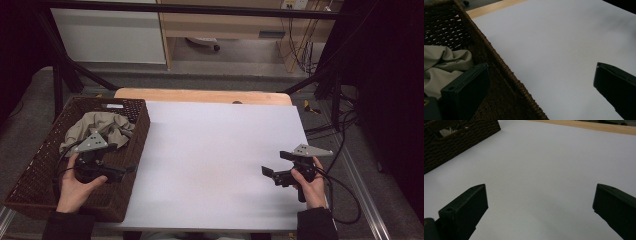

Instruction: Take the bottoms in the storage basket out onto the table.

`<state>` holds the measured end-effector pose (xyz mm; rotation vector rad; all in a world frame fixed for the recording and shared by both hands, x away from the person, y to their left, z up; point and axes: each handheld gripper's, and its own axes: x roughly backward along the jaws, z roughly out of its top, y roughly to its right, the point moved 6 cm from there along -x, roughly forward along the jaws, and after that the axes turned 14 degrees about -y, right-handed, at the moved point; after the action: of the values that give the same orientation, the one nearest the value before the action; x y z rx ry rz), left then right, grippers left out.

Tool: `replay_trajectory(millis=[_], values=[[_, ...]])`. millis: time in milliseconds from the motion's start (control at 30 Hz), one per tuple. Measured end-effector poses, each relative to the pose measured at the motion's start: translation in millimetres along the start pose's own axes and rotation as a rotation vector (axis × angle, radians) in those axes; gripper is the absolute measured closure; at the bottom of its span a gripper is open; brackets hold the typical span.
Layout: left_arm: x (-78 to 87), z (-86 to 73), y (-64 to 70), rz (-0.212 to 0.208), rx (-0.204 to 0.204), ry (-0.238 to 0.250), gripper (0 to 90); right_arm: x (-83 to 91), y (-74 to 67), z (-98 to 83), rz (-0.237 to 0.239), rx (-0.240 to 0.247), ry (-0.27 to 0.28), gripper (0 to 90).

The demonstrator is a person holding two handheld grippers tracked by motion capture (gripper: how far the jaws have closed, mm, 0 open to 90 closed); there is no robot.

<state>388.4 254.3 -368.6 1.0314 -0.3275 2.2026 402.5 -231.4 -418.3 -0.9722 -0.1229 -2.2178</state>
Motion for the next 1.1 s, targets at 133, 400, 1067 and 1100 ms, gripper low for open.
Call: replay_trajectory(millis=[133, 400, 1067, 1100], values=[[1.5, -1.1, -1.8, 0.001, 0.005, -0.005, 0.5, -0.1, -0.1, 0.1, -0.001, -0.002, 0.001, 0.4], [5.4, -5.6, -8.9, 0.022, 0.019, -0.028, 0.5, -2.2, -0.3, 0.0, -0.003, 0.001, -0.004, 0.4], [27.3, -11.3, -27.5, 0.068, 0.063, -0.046, 0.7, -3.3, -0.5, -0.3, -0.014, 0.004, -0.007, 0.4], [27.3, -11.3, -27.5, 0.068, 0.063, -0.046, 0.7, -3.3, -0.6, -0.3, -0.015, 0.004, -0.007, 0.4]])
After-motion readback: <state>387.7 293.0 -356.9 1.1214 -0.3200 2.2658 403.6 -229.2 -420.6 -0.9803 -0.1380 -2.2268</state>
